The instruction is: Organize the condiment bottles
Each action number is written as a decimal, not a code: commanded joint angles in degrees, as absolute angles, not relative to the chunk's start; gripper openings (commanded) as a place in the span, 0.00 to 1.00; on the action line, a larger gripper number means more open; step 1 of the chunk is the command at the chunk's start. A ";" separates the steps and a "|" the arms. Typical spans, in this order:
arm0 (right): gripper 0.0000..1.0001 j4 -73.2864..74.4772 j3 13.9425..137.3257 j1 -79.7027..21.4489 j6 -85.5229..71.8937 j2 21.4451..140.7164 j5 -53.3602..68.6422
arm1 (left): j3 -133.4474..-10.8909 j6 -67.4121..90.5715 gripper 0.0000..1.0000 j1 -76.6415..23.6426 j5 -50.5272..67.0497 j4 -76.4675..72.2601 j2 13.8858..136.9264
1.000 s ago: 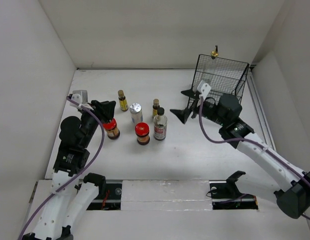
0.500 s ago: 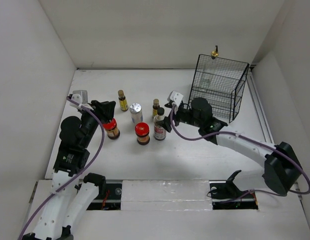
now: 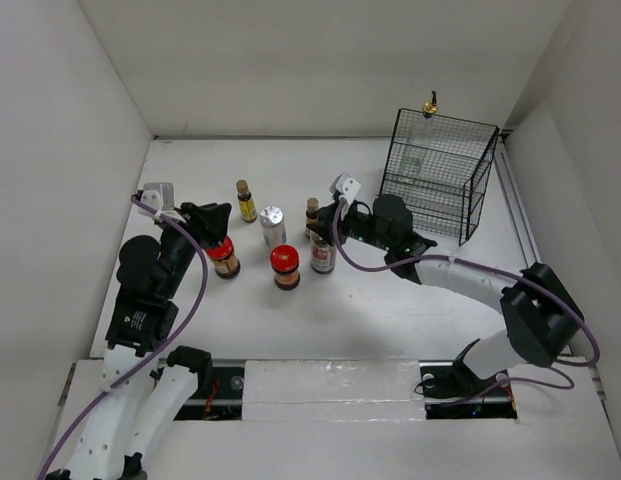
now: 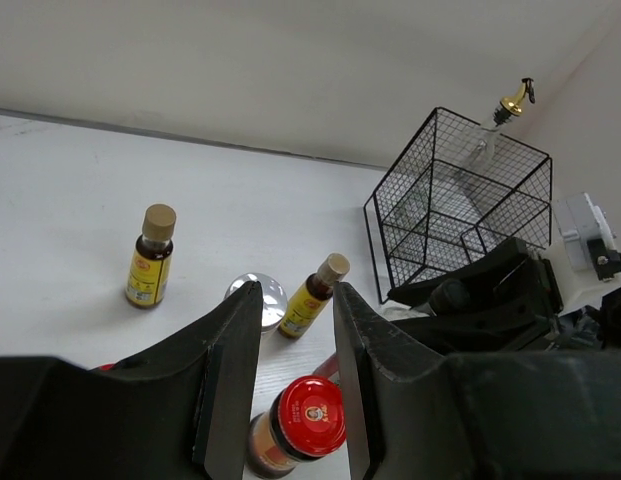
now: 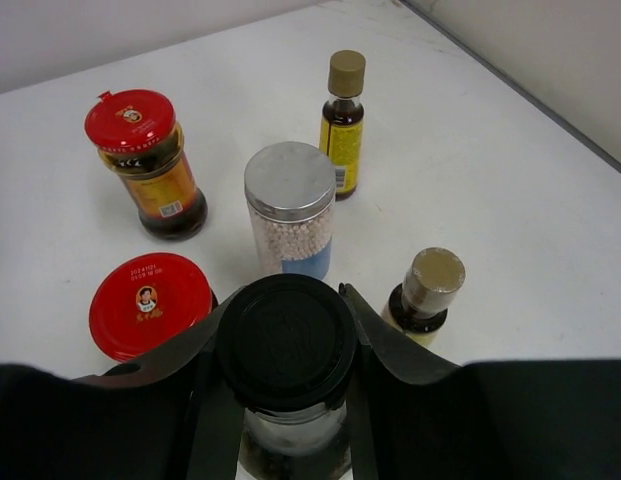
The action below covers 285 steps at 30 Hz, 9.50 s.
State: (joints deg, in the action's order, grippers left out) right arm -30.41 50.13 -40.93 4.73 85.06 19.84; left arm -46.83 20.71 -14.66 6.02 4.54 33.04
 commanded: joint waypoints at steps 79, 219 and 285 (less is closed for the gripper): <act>0.10 -21.53 88.08 3.96 0.70 93.96 2.02 | -47.29 21.09 0.31 -14.85 7.47 2.81 33.49; 0.43 -34.45 65.04 -11.87 1.76 89.82 4.92 | -47.29 21.62 0.36 -14.85 7.47 2.81 33.49; 1.00 -7.29 105.46 -57.56 15.38 129.01 22.85 | -48.34 28.65 0.46 -13.71 -17.58 8.79 24.70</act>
